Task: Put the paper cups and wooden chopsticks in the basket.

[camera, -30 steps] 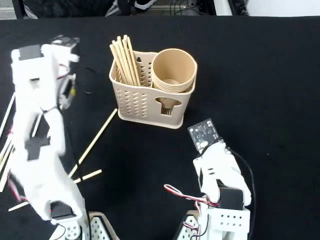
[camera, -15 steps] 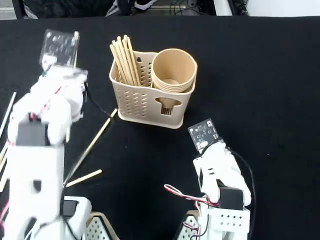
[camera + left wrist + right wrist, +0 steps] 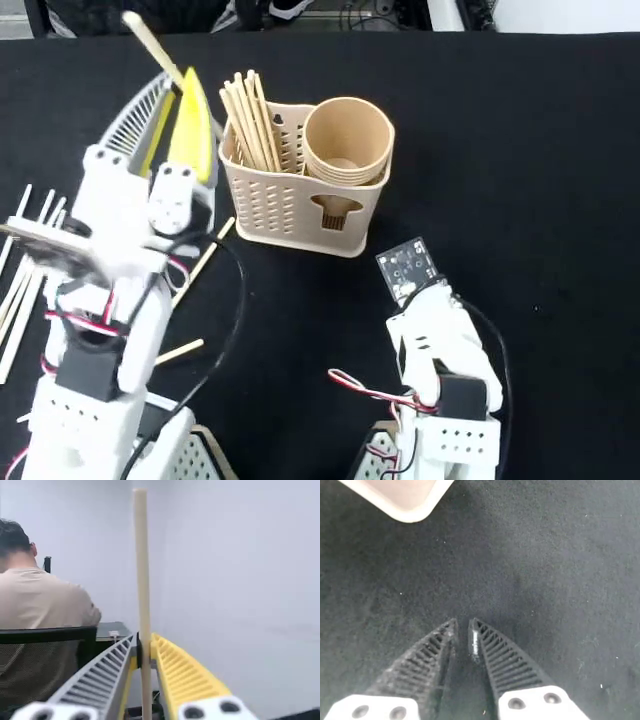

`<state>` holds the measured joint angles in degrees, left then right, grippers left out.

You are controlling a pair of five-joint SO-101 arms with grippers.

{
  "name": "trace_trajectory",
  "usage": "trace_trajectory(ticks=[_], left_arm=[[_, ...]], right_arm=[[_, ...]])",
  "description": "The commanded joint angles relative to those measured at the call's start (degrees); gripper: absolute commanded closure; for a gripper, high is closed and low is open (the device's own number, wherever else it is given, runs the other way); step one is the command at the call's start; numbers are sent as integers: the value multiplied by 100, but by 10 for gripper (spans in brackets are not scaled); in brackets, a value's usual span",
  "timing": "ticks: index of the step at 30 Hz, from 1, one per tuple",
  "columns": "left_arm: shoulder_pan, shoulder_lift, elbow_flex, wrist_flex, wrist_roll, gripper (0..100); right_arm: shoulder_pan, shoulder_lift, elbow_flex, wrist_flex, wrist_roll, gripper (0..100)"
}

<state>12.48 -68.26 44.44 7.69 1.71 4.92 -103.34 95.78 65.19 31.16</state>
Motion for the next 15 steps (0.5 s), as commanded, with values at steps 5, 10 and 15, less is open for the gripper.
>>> trace_trajectory(ticks=[5,10,15], left_arm=[[101,1723,-1332,264,703,971],[75,3147,-1604,264,870,971],[75,3851,-1640,264,879,971]], right_arm=[[-79,-409,-13,-62,18,946],[-70,-409,-13,-62,18,946],[-70,-409,-13,-62,18,946]])
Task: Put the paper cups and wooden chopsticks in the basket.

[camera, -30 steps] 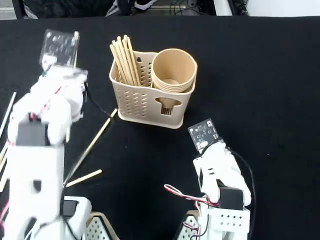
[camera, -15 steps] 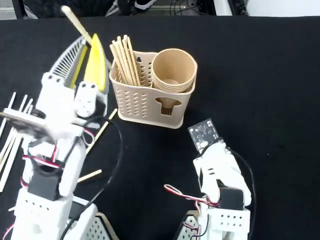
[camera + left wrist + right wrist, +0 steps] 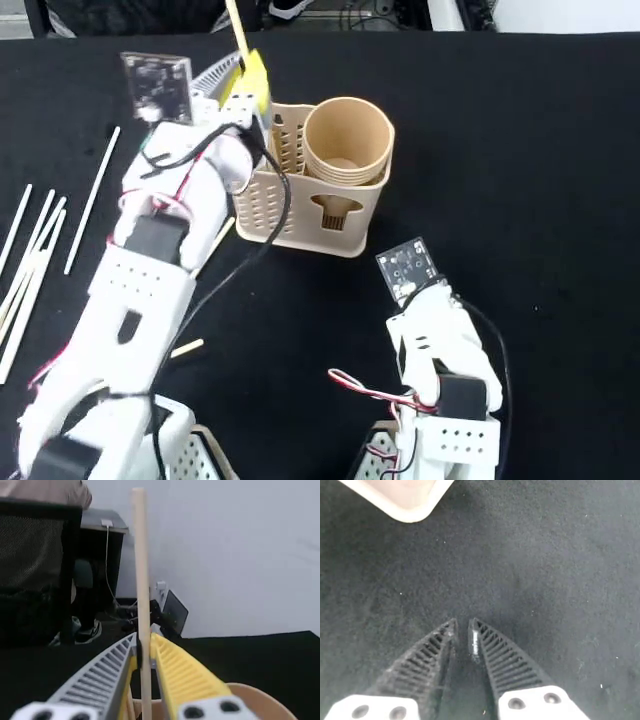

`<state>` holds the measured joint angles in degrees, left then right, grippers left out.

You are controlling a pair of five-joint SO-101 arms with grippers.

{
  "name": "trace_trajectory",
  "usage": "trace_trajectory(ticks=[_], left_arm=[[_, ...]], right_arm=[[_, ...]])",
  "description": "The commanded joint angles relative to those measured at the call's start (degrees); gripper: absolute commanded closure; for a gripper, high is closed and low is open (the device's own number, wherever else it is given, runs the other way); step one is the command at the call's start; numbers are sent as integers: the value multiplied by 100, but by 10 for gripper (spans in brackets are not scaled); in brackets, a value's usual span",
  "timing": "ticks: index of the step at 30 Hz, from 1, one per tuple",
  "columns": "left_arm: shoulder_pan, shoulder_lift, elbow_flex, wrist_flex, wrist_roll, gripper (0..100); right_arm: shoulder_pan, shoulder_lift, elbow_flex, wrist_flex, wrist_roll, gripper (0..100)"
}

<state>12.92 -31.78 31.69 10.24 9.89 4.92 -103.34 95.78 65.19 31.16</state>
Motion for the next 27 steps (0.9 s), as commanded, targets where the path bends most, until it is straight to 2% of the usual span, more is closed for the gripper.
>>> trace_trajectory(ticks=[1,6,8,12,14,21,23,27], left_arm=[[31,273,-338,26,62,971],[31,281,48,220,26,970],[31,35,75,800,18,958],[75,-756,40,2365,18,816],[22,-1169,-119,3200,9,805],[-620,-1837,-611,5802,-1160,805],[-945,-1811,-673,6338,-1442,805],[-1446,-1565,-646,7156,-2444,805]], right_arm=[[-70,-409,-13,-62,18,946],[-70,-409,-13,-62,18,946],[-70,-409,-13,-62,18,946],[-70,-409,-13,-62,18,946],[-70,-409,-13,-62,18,946],[-70,-409,-13,-62,18,946],[-70,-409,-13,-62,18,946],[-70,-409,-13,-62,18,946]])
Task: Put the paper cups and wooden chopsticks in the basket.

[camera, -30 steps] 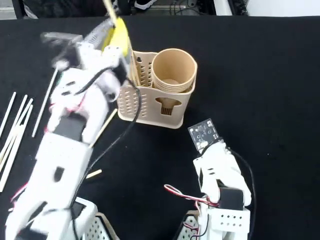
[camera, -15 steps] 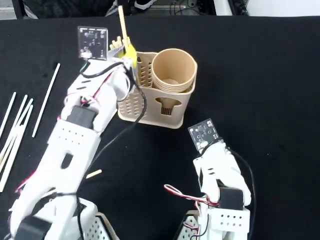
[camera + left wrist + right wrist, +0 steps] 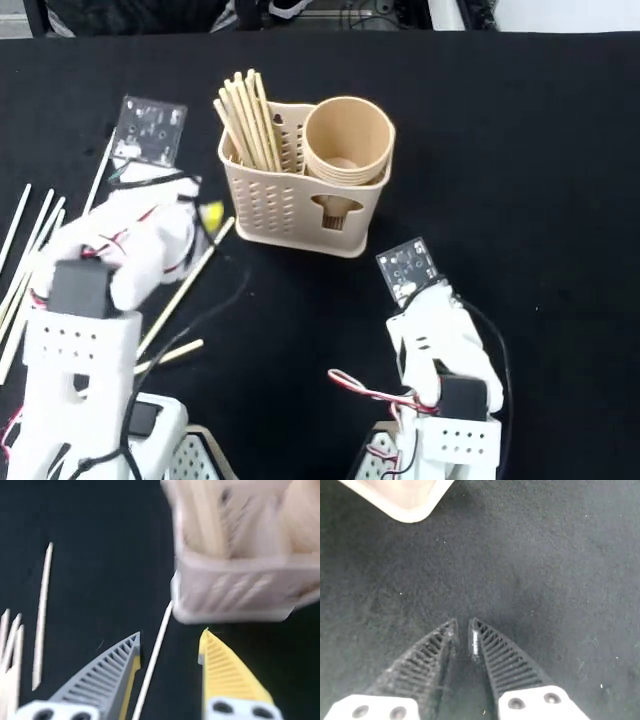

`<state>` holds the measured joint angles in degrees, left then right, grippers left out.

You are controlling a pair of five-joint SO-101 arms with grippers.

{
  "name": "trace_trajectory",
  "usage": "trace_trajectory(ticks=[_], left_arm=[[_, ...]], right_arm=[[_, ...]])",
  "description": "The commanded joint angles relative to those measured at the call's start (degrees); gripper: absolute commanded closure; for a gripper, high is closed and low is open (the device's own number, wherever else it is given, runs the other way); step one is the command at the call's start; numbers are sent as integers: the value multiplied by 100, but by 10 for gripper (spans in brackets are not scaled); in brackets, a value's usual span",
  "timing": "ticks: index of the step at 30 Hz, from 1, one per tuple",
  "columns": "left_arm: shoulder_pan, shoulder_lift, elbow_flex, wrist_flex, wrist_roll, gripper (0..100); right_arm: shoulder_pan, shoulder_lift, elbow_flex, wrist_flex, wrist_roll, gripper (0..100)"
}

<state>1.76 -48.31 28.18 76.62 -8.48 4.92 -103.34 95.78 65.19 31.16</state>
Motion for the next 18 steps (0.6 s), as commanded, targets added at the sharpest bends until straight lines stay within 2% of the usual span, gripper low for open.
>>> trace_trajectory(ticks=[1,4,7,14,18], left_arm=[[-409,185,-268,677,-782,805],[-549,554,-207,1081,-1530,805],[-637,1099,171,905,-2330,805],[-620,2567,479,-325,-2374,802],[-611,3411,215,-642,-2374,805]], right_arm=[[-70,-409,-13,-62,18,946],[-70,-409,-13,-70,18,946],[-70,-409,-13,-70,18,946],[-70,-409,-13,-70,18,946],[-70,-409,-13,-70,18,946]])
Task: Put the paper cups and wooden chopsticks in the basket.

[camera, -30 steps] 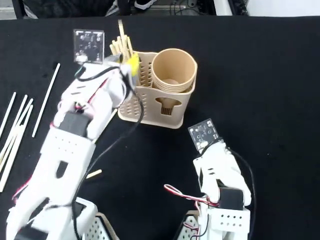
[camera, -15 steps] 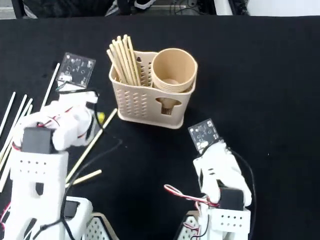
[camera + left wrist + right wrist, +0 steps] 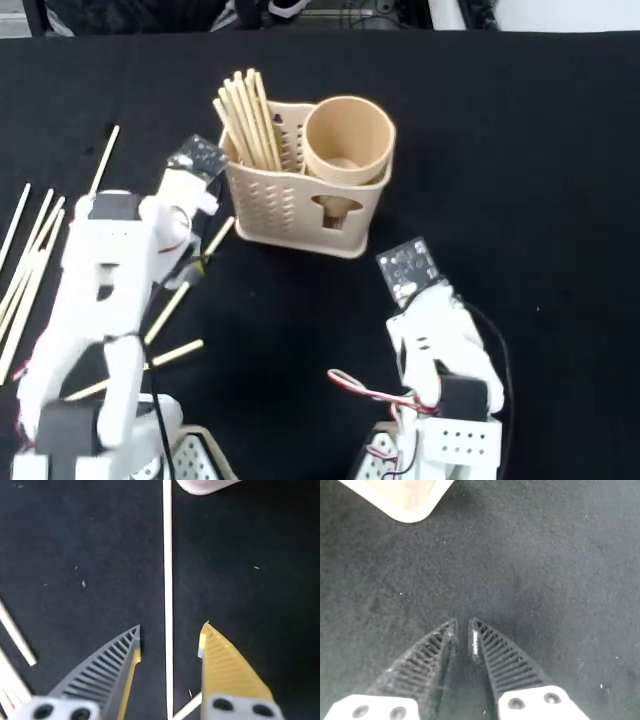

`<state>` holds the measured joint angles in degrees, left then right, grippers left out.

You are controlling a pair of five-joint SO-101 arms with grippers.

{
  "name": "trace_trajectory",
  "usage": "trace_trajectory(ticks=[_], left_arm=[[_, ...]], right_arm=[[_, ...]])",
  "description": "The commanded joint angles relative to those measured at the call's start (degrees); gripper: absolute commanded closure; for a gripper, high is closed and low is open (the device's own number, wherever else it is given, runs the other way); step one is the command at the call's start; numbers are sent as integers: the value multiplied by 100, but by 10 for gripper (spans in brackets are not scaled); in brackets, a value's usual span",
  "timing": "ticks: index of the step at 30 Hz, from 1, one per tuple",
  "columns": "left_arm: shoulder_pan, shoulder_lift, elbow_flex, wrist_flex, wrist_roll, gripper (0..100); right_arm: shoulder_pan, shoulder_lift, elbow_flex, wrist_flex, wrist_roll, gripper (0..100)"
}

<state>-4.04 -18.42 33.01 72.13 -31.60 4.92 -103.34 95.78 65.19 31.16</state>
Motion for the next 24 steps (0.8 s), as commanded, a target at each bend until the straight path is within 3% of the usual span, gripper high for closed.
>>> trace_trajectory(ticks=[1,8,14,24], left_arm=[[-31,624,-356,-193,-62,805],[-31,2013,-989,-202,-53,809],[-22,2831,-1305,-167,-70,895],[-40,1969,-796,-158,-237,895]], right_arm=[[-70,-409,-13,-70,18,946],[-70,-409,-4,-70,18,946],[-70,-409,-4,-70,18,946],[-70,-409,-4,-70,18,946]])
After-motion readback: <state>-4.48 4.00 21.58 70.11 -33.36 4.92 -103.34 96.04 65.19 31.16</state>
